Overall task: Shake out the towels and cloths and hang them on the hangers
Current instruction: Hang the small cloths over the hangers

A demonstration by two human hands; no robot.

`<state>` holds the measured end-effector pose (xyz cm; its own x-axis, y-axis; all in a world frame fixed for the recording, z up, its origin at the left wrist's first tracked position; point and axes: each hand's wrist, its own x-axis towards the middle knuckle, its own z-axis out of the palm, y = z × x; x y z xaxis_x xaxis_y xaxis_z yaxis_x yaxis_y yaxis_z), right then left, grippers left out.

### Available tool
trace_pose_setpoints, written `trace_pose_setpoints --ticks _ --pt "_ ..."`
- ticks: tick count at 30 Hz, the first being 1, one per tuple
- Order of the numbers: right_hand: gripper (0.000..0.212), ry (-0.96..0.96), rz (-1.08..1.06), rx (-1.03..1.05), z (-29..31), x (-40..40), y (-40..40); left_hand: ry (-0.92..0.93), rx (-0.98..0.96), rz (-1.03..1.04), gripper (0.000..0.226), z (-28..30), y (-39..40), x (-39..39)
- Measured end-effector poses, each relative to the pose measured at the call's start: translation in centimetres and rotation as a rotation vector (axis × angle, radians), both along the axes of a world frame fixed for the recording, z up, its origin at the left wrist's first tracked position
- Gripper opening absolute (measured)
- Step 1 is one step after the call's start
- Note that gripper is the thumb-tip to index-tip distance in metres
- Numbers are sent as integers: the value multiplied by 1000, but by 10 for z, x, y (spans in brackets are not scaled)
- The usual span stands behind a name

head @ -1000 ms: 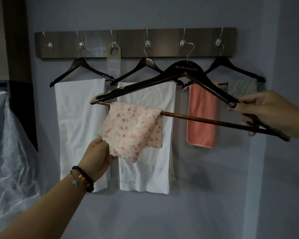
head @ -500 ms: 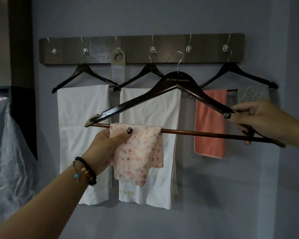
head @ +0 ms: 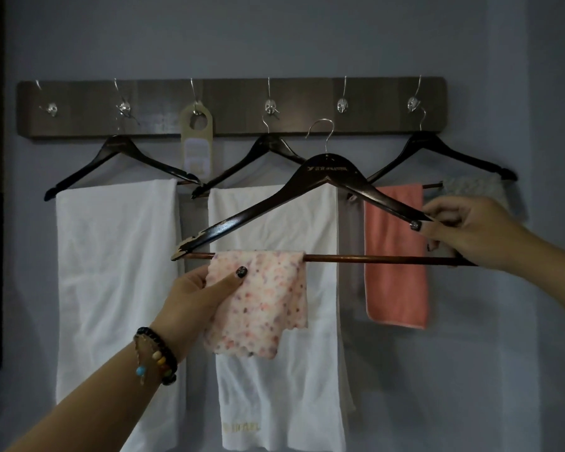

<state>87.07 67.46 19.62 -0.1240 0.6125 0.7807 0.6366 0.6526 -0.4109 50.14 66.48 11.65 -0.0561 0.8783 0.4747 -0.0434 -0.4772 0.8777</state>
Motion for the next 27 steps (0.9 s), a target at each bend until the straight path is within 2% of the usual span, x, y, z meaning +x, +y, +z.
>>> trace_pose_setpoints --ticks 2,4,8,11,20,24,27 --pt "18 4 -68 88 4 4 22 6 34 52 31 8 19 8" --pt "21 15 -137 179 11 9 46 8 58 83 29 17 40 18" --pt "12 37 -239 302 34 26 92 -52 79 69 19 39 86 46" --pt "16 -16 -329 404 59 40 128 -49 131 73 16 62 122 68" --pt "22 17 -371 493 133 83 261 -104 188 120 7 122 233 119" --pt "23 18 -368 556 166 91 300 -128 236 138 13 142 269 131" --pt "24 14 -359 588 181 94 319 -131 263 140 7 153 286 137"
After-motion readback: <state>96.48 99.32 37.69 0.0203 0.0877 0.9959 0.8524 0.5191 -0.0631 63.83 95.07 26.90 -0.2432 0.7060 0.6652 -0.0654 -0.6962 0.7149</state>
